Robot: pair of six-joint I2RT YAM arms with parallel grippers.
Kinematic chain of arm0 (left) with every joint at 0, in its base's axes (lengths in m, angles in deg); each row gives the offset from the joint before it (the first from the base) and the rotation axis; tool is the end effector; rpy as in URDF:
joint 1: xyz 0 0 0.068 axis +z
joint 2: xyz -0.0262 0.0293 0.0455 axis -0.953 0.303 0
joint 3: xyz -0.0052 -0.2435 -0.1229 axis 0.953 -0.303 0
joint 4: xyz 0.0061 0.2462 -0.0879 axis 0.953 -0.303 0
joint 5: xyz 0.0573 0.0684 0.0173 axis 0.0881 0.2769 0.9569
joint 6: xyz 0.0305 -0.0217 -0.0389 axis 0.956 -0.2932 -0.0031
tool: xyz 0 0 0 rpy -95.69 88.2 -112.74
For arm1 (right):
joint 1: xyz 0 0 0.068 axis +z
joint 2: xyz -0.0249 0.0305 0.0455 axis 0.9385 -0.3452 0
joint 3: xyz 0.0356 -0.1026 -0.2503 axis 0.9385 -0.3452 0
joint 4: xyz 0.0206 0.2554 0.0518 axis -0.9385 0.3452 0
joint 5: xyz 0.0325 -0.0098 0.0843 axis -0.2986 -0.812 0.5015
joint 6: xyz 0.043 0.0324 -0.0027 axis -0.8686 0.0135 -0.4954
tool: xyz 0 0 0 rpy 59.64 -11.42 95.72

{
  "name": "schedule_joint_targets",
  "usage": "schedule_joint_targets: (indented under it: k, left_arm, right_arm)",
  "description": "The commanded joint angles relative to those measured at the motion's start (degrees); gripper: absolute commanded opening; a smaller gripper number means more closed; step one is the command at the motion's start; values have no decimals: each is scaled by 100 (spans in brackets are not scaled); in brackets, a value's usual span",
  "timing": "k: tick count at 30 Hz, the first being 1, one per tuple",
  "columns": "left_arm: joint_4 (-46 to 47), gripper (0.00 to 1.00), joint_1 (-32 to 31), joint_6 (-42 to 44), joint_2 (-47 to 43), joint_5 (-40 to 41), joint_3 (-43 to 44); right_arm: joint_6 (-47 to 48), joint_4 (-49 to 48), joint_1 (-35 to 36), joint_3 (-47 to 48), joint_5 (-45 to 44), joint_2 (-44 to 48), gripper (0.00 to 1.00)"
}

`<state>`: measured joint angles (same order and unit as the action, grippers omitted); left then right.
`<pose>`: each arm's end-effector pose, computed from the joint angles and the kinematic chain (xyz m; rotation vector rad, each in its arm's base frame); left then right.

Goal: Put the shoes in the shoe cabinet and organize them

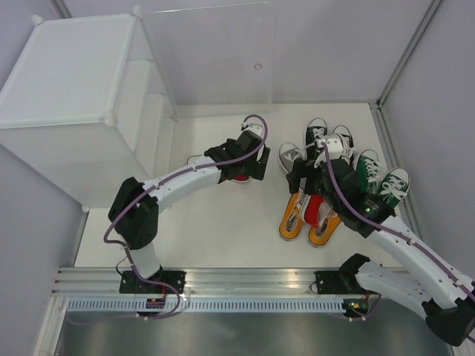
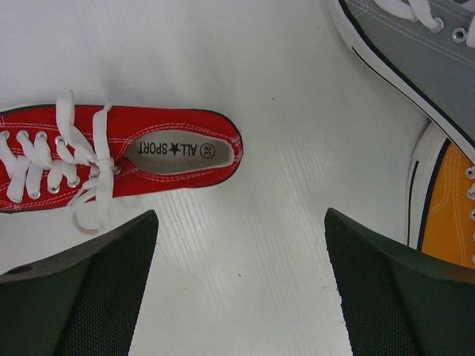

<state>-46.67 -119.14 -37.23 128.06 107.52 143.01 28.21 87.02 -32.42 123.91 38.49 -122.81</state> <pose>0.2749 -0.2764 0.2684 0.3662 2.3447 -0.1946 0.1635 0.1122 0.3289 -0.1192 2.0184 0.3491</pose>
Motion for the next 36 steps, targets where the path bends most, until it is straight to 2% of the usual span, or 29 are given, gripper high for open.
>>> schedule_joint_targets:
  k: [1,12,22,29,34,36]
  left_arm:
    - [216,95,-6,-64,408,331,528]
    - [339,85,20,-222,1332,279,890]
    - [568,68,134,-99,2000,279,1232]
    - [594,65,284,-125,2115,191,1189]
    - [629,49,293,-107,2098,-20,1145]
    - [629,39,293,-116,2028,-38,1040]
  right_arm:
    - [-174,-315,14,-266,-100,224,92]
    - [-87,-341,6,-556,-56,365,92]
    - [-8,-456,6,-785,-65,391,91]
    - [10,-500,6,-864,-74,383,91]
    - [10,-509,6,-891,-74,356,90]
    - [19,-491,6,-891,-74,356,91]
